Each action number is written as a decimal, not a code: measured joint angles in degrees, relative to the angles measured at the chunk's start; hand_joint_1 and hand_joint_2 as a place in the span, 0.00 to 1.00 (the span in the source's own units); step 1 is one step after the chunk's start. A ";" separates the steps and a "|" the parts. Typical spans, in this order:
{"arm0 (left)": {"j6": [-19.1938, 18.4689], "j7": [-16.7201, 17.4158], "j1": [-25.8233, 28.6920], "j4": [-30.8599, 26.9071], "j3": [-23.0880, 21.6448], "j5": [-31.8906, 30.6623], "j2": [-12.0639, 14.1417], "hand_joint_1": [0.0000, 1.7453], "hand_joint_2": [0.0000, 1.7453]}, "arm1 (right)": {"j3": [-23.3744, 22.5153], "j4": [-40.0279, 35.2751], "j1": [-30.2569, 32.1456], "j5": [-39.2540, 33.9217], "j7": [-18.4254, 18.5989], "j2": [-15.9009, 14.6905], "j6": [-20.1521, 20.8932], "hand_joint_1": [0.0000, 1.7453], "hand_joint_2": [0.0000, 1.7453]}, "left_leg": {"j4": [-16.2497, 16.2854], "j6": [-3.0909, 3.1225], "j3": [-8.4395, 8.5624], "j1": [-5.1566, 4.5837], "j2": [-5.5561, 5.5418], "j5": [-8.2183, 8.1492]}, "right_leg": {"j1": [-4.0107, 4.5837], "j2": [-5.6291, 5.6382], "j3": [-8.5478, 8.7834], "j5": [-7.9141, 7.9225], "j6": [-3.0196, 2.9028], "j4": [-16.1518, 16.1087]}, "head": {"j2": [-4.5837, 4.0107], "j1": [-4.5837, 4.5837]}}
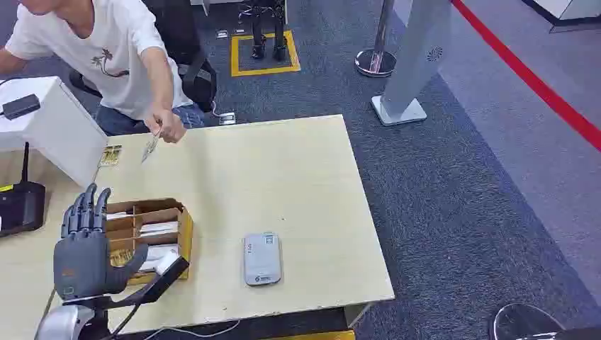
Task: Pass the card to the sensor for recognition and then transmit it.
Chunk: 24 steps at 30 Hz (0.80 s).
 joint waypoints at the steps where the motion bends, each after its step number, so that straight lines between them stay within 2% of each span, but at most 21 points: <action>1: -0.11 0.24 -0.82 0.02 0.00 -0.37 0.52 0.00 1.00 | 0.00 -0.02 -0.05 0.00 0.00 0.00 0.00 0.00 0.00 | 0.00 0.00 0.00 0.00 0.01 0.00 | 0.00 0.02 0.00 0.00 0.00 0.00 | 0.00 0.02; 4: -1.29 1.69 -2.55 0.26 0.00 -2.96 1.62 0.00 1.00 | 0.02 -0.11 -0.13 0.00 -0.24 0.00 0.18 0.00 0.00 | 0.00 0.00 -0.01 -0.01 0.01 0.00 | 0.01 0.04 -0.04 -0.01 0.00 0.00 | 0.00 0.00; 7: -4.64 4.35 -6.16 1.49 0.00 -7.37 3.28 0.00 1.00 | 0.11 -0.46 -0.34 0.00 -0.88 0.02 0.94 0.00 0.00 | 0.00 0.00 -0.04 -0.02 -0.01 0.00 | 0.00 0.00 -0.04 -0.01 0.01 0.00 | 0.00 0.02; 9: -7.12 6.47 -8.94 3.08 -0.17 -7.93 4.68 0.00 1.00 | 0.13 -0.87 -0.54 0.22 -1.03 0.15 1.16 0.00 0.00 | 0.00 0.00 -0.03 -0.01 0.01 0.00 | 0.01 0.03 -0.03 0.01 -0.01 0.00 | 0.00 0.02; 11: -8.28 6.95 -11.27 4.74 -0.48 -8.11 5.72 0.00 1.00 | 0.13 -1.16 -0.58 0.65 -0.88 0.35 1.18 0.00 0.00 | 0.00 -0.02 -0.01 -0.01 0.03 0.02 | 0.01 0.04 -0.03 0.02 -0.01 0.01 | 0.00 0.00; 17: -9.51 8.00 -15.70 8.11 -1.64 -8.28 6.69 0.00 1.00 | 0.13 -1.60 -0.61 2.12 -0.46 0.70 1.51 0.00 0.00 | 0.00 -0.03 -0.03 -0.02 0.01 0.03 | 0.00 0.05 -0.04 0.02 0.00 0.01 | 0.00 0.00; 24: -9.94 8.57 -18.47 10.40 -3.13 -8.28 6.86 0.00 1.00 | 0.13 -1.68 -0.68 3.13 0.02 0.74 1.84 0.00 0.00 | 0.00 -0.03 -0.03 -0.02 0.02 0.02 | 0.00 0.06 -0.06 0.02 0.00 0.00 | 0.00 0.02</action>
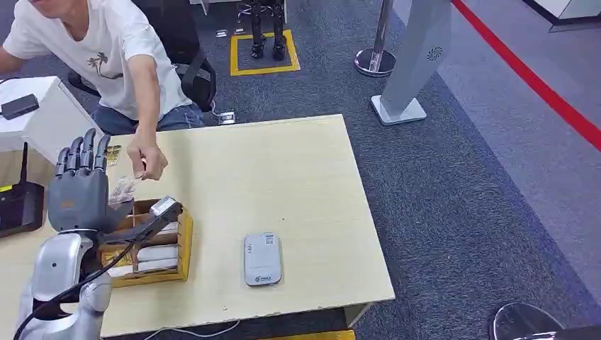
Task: Pass the card to the sensor for recognition and then transmit it.
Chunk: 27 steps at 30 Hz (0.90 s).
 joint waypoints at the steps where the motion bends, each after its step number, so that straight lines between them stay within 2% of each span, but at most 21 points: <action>1: -0.04 -0.02 -0.32 0.32 -0.28 0.00 0.00 0.00 1.00 | 0.00 0.02 -0.01 0.06 0.00 0.00 0.00 0.00 0.00 | 0.00 0.00 0.00 0.00 0.00 0.00 | 0.00 0.00 0.01 0.00 0.00 0.00 | 0.00 0.00; 6: -0.07 -0.02 -0.91 1.22 -0.72 -0.02 -0.07 0.00 1.00 | 0.00 0.00 -0.03 0.13 0.04 0.00 0.00 0.00 0.00 | 0.00 0.00 0.01 0.01 0.01 0.00 | 0.00 0.02 0.00 0.00 0.00 0.01 | 0.00 0.00; 7: -0.07 -0.02 -0.93 1.29 -0.74 -0.02 -0.07 1.00 1.00 | 0.00 0.00 -0.04 0.15 0.07 0.00 0.00 0.00 0.00 | 0.00 0.00 0.01 0.01 0.01 0.00 | 0.00 0.02 0.00 0.00 0.00 0.01 | 0.00 0.00; 16: -0.02 -2.34 -0.97 1.73 -0.79 0.00 -1.29 1.00 1.00 | 0.02 0.00 -0.07 0.68 0.13 0.00 -0.04 0.00 0.00 | 0.00 0.00 0.00 0.00 0.01 0.00 | 0.00 0.03 -0.01 0.00 0.00 0.00 | 0.00 0.00; 27: -0.07 -2.49 -1.25 1.73 -0.78 -0.02 -2.05 1.00 1.00 | 0.02 0.00 -0.08 0.68 0.04 0.00 -0.04 0.00 0.00 | 0.00 0.00 0.00 0.01 0.01 0.00 | 0.00 0.03 -0.01 0.00 0.00 0.01 | 0.00 0.00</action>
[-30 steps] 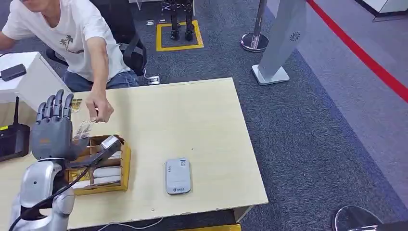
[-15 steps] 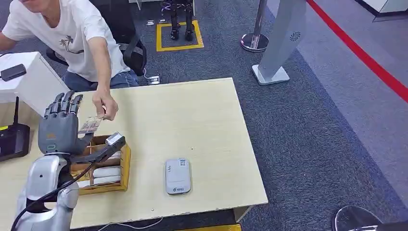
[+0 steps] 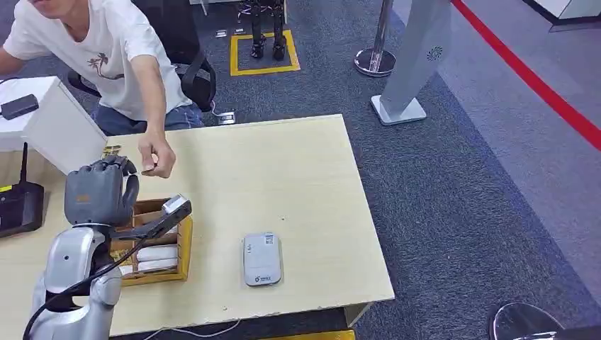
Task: Pass the card to the sensor for recognition and then transmit it.
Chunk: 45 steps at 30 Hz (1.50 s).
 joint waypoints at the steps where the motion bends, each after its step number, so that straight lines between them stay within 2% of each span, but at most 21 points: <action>1: 0.00 0.00 0.00 0.00 0.00 0.00 0.00 1.00 1.00 | 0.00 0.00 -0.01 0.00 0.00 0.00 0.00 0.00 0.00 | 0.00 0.00 0.00 0.00 0.00 0.00 | 0.00 0.00 0.00 0.00 0.00 0.00 | 0.00 0.00; 15: 0.70 -1.92 0.39 0.00 0.00 0.00 -1.40 1.00 1.00 | 0.00 0.00 -0.01 -0.57 0.09 0.07 -0.02 0.00 0.00 | 0.00 0.00 -0.01 -0.01 0.00 0.00 | 0.00 0.00 0.01 0.00 0.00 0.00 | 0.00 0.00; 22: 3.24 -3.35 0.64 0.37 -1.12 0.70 -4.09 1.00 1.00 | 0.00 0.02 -0.05 0.48 0.11 0.09 0.00 0.00 0.00 | 0.00 0.00 -0.01 -0.01 -0.01 0.00 | 0.00 -0.02 0.01 0.00 0.00 -0.01 | 0.00 0.00; 30: 6.17 -5.07 0.66 3.76 -6.31 1.40 -7.91 1.00 1.00 | 0.00 0.00 -0.10 1.55 -0.07 0.13 0.04 0.00 0.00 | 0.02 0.01 -0.01 -0.03 -0.01 0.00 | -0.01 -0.01 0.01 0.01 0.02 -0.01 | 0.00 0.00; 36: 8.88 -5.79 0.79 7.48 -11.59 1.33 -8.68 1.00 1.00 | 0.00 0.02 -0.09 2.58 -0.07 0.13 0.22 0.00 0.00 | 0.02 0.01 -0.01 -0.02 -0.01 -0.01 | -0.01 -0.01 0.01 0.01 0.02 -0.01 | 0.00 0.00; 45: 10.40 -7.89 1.28 11.87 -14.65 3.65 -8.81 1.00 1.00 | 0.00 0.02 -0.07 3.15 -0.07 0.13 0.22 0.00 0.00 | 0.02 0.01 -0.01 -0.02 -0.01 -0.01 | -0.01 -0.01 0.01 0.01 0.02 -0.01 | 0.00 0.00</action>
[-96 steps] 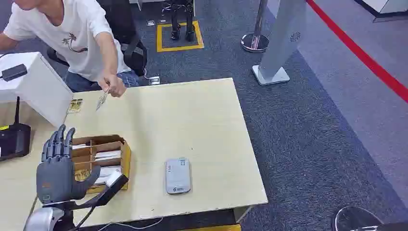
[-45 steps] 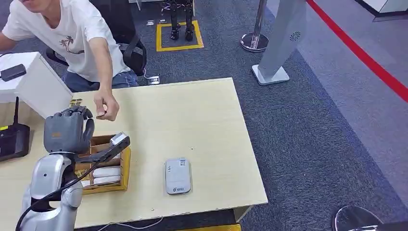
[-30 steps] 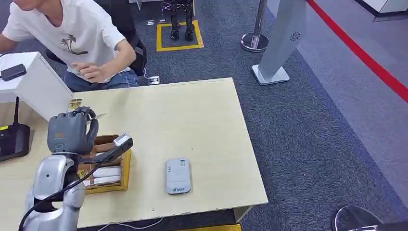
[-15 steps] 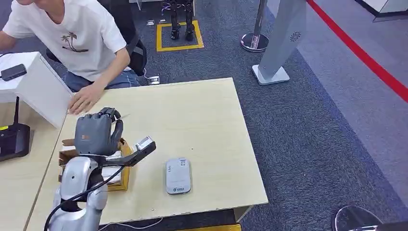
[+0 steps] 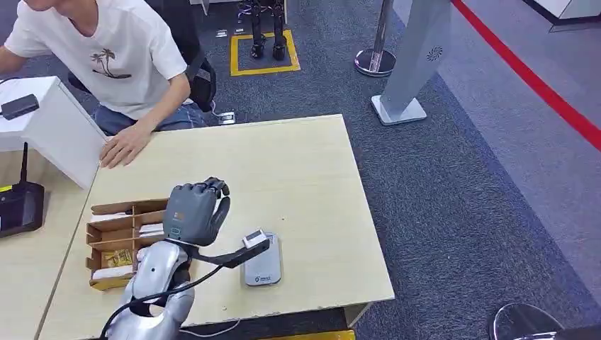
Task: Pass the card to the sensor for recognition and then transmit it.
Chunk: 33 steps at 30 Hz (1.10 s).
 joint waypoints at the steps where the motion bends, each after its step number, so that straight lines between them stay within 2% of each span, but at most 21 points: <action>1: 0.00 -0.37 0.01 0.28 -0.24 0.39 0.02 1.00 1.00 | 0.00 0.00 0.00 0.09 0.00 0.00 0.00 0.00 0.00 | 0.00 0.00 0.00 0.00 0.00 0.00 | 0.00 0.00 0.00 0.00 0.00 0.00 | 0.00 0.00; 7: 0.35 -0.96 1.40 1.90 -2.19 1.70 0.13 1.00 1.00 | 0.00 0.00 0.00 0.04 0.00 0.00 -0.02 0.00 0.00 | 0.00 0.02 -0.01 -0.01 0.00 -0.02 | 0.00 0.00 0.01 0.00 0.00 0.00 | 0.00 0.00; 16: 1.29 1.53 4.79 3.67 -3.63 1.33 0.29 1.00 1.00 | 0.00 0.02 0.03 -0.46 0.02 0.00 -0.22 0.00 0.00 | 0.00 0.02 -0.01 0.00 0.01 -0.02 | 0.00 0.00 -0.01 -0.01 0.00 0.00 | 0.00 0.00; 33: 1.62 1.53 5.56 6.88 -5.02 1.35 -1.49 1.00 1.00 | 0.00 0.02 -0.02 1.35 0.00 0.00 -0.22 0.00 0.00 | 0.00 0.02 -0.01 -0.01 -0.01 -0.02 | 0.00 -0.01 0.01 0.00 0.00 0.00 | 0.00 0.00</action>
